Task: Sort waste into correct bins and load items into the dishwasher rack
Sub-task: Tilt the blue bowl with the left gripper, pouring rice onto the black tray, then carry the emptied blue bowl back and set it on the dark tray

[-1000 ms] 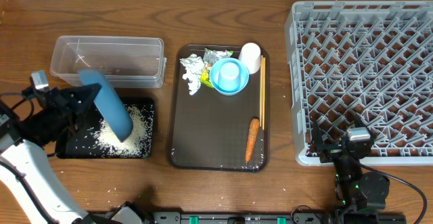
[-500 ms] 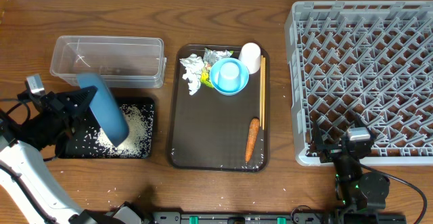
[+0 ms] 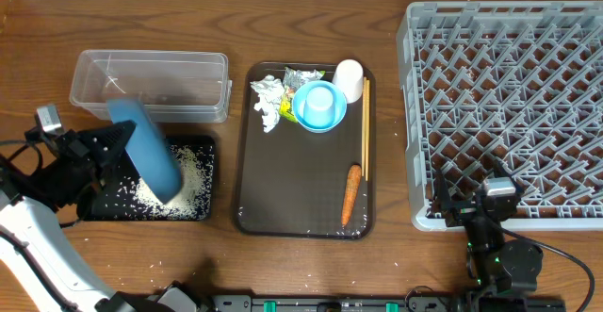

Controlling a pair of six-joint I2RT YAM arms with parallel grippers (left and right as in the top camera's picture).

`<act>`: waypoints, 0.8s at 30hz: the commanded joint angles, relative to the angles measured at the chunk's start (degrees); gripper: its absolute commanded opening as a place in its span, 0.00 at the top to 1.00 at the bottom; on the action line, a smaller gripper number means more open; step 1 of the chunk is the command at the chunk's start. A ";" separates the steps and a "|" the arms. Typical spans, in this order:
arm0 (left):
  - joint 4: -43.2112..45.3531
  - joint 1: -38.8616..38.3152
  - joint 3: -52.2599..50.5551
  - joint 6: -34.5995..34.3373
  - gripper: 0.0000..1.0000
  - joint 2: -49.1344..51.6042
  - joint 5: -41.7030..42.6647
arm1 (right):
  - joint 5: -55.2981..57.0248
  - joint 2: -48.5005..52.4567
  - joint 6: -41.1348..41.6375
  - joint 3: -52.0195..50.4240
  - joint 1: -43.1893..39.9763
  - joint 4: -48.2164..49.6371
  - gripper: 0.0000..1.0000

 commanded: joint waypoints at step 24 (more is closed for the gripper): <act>-13.11 -17.88 1.31 11.17 0.94 -21.22 -14.84 | 0.33 -0.09 -0.26 -0.07 -0.48 -0.26 0.01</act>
